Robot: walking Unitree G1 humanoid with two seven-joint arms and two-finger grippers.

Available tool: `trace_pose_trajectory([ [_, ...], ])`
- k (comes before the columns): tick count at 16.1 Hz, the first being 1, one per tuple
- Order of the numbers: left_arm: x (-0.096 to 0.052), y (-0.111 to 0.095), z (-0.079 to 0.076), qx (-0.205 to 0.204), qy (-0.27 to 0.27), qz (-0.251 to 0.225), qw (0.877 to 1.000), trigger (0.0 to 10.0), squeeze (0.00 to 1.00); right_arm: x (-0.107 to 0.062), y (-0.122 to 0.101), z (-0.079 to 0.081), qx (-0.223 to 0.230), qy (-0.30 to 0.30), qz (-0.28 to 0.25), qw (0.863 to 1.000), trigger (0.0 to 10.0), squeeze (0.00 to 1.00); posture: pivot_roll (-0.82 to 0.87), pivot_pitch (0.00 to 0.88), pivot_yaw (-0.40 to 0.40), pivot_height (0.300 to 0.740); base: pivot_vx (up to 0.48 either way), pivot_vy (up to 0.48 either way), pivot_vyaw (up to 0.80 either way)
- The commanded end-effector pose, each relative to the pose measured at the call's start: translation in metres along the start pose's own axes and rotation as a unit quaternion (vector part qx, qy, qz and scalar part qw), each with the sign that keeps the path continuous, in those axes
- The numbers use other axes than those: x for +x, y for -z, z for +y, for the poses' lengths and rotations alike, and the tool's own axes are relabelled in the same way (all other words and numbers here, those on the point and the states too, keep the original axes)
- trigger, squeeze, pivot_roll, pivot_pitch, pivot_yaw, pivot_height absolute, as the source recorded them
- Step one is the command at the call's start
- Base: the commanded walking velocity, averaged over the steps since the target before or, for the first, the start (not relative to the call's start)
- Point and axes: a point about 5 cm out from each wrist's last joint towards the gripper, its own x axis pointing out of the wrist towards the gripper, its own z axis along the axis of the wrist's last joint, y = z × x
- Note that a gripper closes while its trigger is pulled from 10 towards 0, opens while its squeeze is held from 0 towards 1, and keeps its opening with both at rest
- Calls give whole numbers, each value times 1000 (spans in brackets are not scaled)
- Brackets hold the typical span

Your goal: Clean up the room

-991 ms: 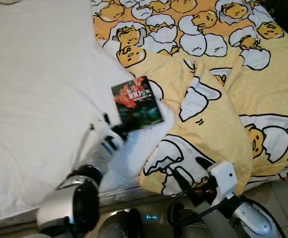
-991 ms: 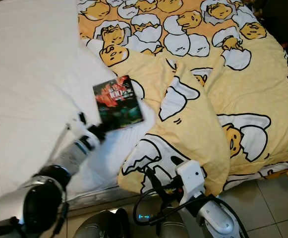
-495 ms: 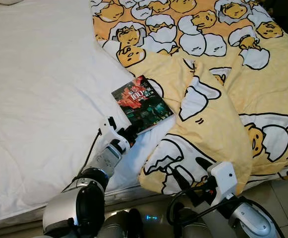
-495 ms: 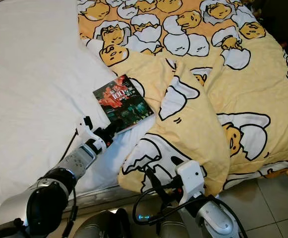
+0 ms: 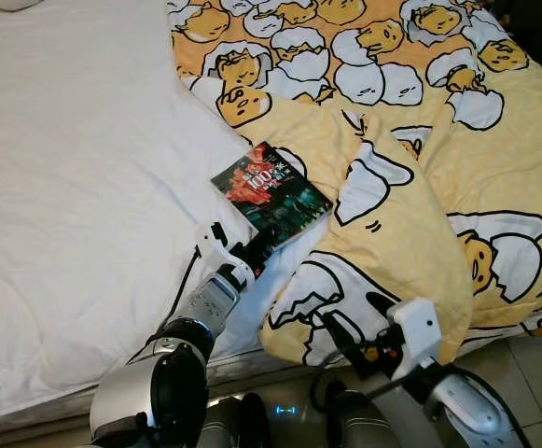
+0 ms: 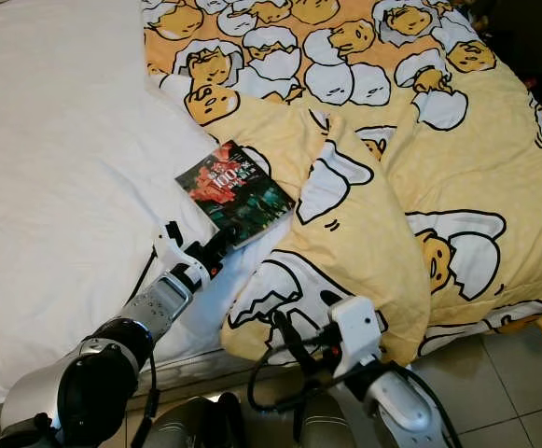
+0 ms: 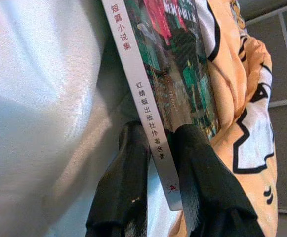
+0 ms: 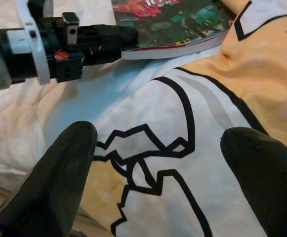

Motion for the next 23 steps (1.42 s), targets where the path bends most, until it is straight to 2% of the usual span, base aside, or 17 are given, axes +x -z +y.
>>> trace_pose_trajectory([
  [1, -3, 1, 3, 29, 7, 10, 1000, 0, 0, 2, 3, -4, 18, 20, 4, 1000, 10000, 0, -292, 172, 120, 740, 0, 0, 0],
  [2, -3, 0, 3, 37, 8, 10, 999, 0, 0, 4, 3, -5, 21, 24, 3, 999, 10000, 0, -292, 172, 120, 740, 0, 0, 0],
  [4, -2, -18, 0, 91, 24, -8, 996, 0, 0, 19, 0, -14, 35, 46, -9, 998, 10000, 0, -249, 124, 133, 740, 0, 0, 0],
  [6, -3, -47, -7, 148, 54, -42, 987, 0, 0, 39, -4, -18, 39, 53, -20, 998, 10000, 0, -205, 78, 138, 740, 0, 0, 0],
  [8, -7, -65, -11, 180, 70, -67, 979, 0, 0, 51, -8, -18, 41, 55, -29, 997, 10000, 0, -177, 32, 142, 740, 0, 0, 0],
  [10, -16, -84, -13, 225, 74, -103, 966, 0, 0, 64, -15, -23, 42, 65, -44, 996, 10000, 0, -154, 0, 146, 740, 0, 0, 0],
  [11, -21, -88, -13, 262, 64, -112, 956, 0, 0, 68, -20, -27, 45, 72, -53, 995, 10000, 0, -139, 0, 149, 740, 0, 0, 0],
  [13, -37, -94, -11, 361, 28, -132, 923, 0, 0, 78, -32, -37, 45, 94, -77, 992, 10000, 0, -132, 0, 156, 740, 0, 0, 0],
  [14, -45, -96, -8, 383, 8, -140, 913, 0, 0, 79, -35, -41, 45, 102, -84, 990, 10000, 0, -130, 0, 161, 740, 0, 0, 0],
  [15, -65, -100, 0, 426, -39, -155, 890, 0, 0, 77, -38, -49, 42, 126, -96, 987, 10000, 0, -128, 0, 171, 740, 0, 0, 0],
  [16, -71, -101, 3, 434, -57, -161, 885, 0, 0, 76, -38, -51, 39, 131, -97, 986, 10000, 0, -127, 0, 174, 740, 0, 0, 0],
  [17, -84, -102, 8, 457, -94, -177, 867, 0, 0, 76, -39, -52, 34, 134, -101, 985, 10000, 0, -133, 0, 174, 740, 0, 0, 0],
  [18, -99, -104, 10, 481, -130, -206, 842, 0, 0, 77, -42, -53, 29, 134, -105, 985, 10000, 0, -135, 0, 165, 740, 0, 0, 0],
  [20, -118, -93, 15, 511, -171, -224, 812, 0, 0, 81, -44, -56, 22, 133, -103, 985, 10000, 0, -132, 0, 148, 740, 0, 0, 0],
  [21, -126, -80, 18, 522, -186, -213, 805, 0, 0, 83, -44, -57, 1, 135, -98, 986, 10000, 0, -130, 0, 144, 740, 0, 0, 0],
  [22, -124, -64, 17, 519, -179, -196, 812, 0, 0, 84, -47, -61, -77, 154, -83, 982, 10000, 0, -124, 0, 132, 740, 0, 0, 663],
  [23, -118, -56, 12, 519, -168, -195, 816, 0, 0, 84, -48, -64, -120, 173, -73, 975, 10000, 0, -124, 0, 121, 740, 0, 0, 0],
])
